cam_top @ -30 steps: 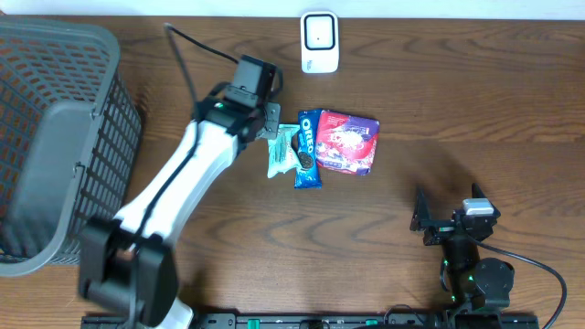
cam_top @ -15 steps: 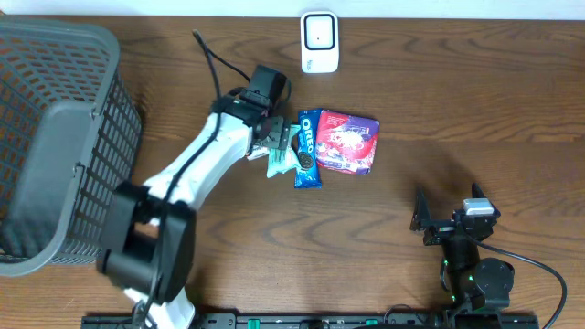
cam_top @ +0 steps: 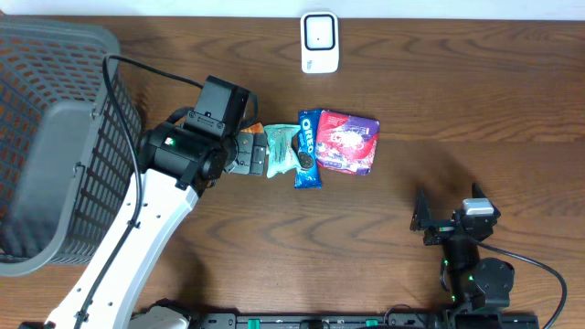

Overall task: Scan the item barcode
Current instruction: 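Carry the orange tissue box toward the other items on the table, then move the right gripper in toward the purple Carefree pack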

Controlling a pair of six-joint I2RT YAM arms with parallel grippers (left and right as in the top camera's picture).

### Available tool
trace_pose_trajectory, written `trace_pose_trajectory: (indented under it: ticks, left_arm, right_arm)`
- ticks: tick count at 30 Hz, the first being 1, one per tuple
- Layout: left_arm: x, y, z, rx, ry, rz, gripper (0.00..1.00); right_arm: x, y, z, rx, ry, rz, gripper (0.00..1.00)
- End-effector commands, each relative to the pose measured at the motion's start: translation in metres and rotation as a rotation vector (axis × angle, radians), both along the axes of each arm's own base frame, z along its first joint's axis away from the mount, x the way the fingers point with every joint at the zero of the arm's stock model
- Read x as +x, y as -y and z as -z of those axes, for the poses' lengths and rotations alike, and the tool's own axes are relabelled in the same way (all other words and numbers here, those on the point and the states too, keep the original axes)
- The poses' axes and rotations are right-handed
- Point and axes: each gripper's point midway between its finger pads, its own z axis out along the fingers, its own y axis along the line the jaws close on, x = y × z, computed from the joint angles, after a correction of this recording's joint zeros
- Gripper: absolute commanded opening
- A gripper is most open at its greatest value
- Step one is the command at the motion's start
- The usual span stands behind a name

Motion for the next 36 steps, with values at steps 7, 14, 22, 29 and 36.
trace_pose_trajectory:
  ticks: [7, 14, 22, 29, 36]
  left_arm:
    - [-0.004, -0.004, 0.005, 0.014, -0.029, -0.019, 0.98]
    - [-0.004, -0.004, 0.005, 0.014, -0.029, -0.019, 0.98]
    - [-0.004, -0.004, 0.005, 0.014, -0.029, -0.019, 0.98]
    - [-0.004, -0.004, 0.005, 0.014, -0.029, -0.019, 0.98]
    - [-0.004, -0.004, 0.005, 0.014, -0.029, -0.019, 0.98]
  right_arm:
    - [0.0, -0.001, 0.001, -0.014, -0.001, -0.004, 0.99]
    - [0.0, -0.005, -0.001, 0.034, 0.005, -0.023, 0.99]
    - [-0.036, -0.095, -0.014, 0.611, -0.169, -0.555, 0.99]
    - [-0.052, -0.091, -0.107, 0.56, 0.227, -0.656, 0.99]
    - [-0.042, -0.08, -0.158, 0.402, 0.237, -0.539, 0.99]
